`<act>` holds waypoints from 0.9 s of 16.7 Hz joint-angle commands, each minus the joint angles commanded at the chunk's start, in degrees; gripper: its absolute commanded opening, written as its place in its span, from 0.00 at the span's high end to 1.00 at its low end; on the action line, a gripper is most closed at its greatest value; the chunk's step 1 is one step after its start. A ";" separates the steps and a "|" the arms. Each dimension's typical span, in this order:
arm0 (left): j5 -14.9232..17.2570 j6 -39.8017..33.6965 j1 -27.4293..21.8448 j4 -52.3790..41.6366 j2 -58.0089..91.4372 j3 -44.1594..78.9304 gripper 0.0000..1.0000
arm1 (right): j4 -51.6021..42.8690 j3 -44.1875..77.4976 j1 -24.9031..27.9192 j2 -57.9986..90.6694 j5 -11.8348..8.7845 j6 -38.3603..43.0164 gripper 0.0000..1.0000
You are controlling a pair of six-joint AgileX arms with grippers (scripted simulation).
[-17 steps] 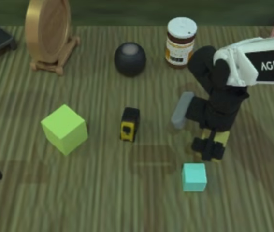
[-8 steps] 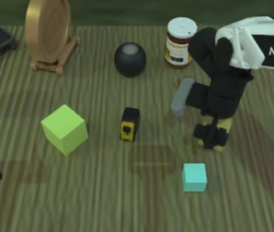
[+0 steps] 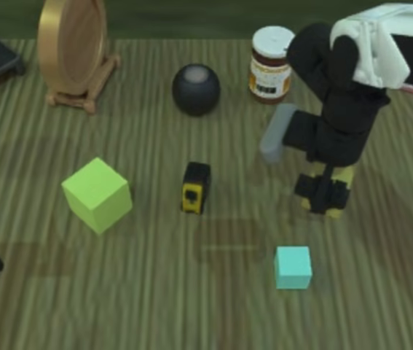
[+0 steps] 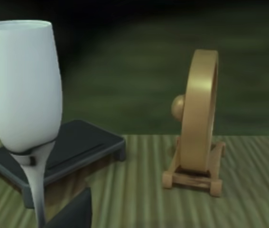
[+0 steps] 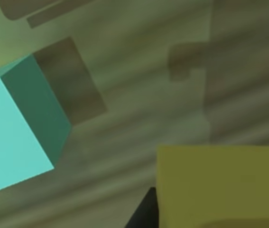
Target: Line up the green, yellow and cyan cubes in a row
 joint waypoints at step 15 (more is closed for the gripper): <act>0.00 0.00 0.00 0.00 0.00 0.00 0.00 | -4.62 4.56 19.54 -0.05 -0.29 -3.96 1.00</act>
